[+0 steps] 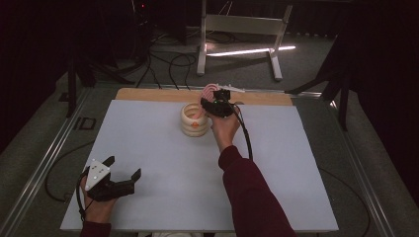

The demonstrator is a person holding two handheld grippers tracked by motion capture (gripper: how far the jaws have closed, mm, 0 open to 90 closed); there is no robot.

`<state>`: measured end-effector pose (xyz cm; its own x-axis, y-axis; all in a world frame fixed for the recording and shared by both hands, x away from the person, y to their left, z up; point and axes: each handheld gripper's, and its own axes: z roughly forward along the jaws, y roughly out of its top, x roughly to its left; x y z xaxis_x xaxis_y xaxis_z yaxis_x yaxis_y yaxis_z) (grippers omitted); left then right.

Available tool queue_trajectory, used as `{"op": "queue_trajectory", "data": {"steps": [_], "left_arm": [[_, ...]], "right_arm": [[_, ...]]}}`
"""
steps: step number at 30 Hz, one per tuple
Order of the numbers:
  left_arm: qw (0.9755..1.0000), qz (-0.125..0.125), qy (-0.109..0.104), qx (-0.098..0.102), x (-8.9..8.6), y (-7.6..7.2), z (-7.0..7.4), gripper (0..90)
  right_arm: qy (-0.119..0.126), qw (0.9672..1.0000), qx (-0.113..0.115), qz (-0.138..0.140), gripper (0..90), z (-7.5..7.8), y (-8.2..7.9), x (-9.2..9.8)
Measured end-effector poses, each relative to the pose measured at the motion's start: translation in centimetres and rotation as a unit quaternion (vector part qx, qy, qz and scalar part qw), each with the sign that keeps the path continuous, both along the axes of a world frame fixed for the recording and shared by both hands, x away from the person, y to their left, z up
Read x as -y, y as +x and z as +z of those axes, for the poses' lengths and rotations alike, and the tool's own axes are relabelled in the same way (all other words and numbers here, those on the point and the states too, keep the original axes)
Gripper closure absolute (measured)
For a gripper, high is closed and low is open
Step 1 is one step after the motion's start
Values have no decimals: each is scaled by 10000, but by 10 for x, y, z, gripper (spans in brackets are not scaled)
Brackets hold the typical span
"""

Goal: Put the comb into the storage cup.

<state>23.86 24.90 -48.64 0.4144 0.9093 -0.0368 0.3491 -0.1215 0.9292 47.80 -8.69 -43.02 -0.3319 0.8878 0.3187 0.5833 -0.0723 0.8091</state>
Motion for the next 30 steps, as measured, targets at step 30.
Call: {"op": "queue_trajectory", "data": {"steps": [30], "left_arm": [[10000, -8, 28, -5, 1, 0, -1, 3]], "right_arm": [[-531, 9974, -370, 321, 286, -5, 1, 10]]}}
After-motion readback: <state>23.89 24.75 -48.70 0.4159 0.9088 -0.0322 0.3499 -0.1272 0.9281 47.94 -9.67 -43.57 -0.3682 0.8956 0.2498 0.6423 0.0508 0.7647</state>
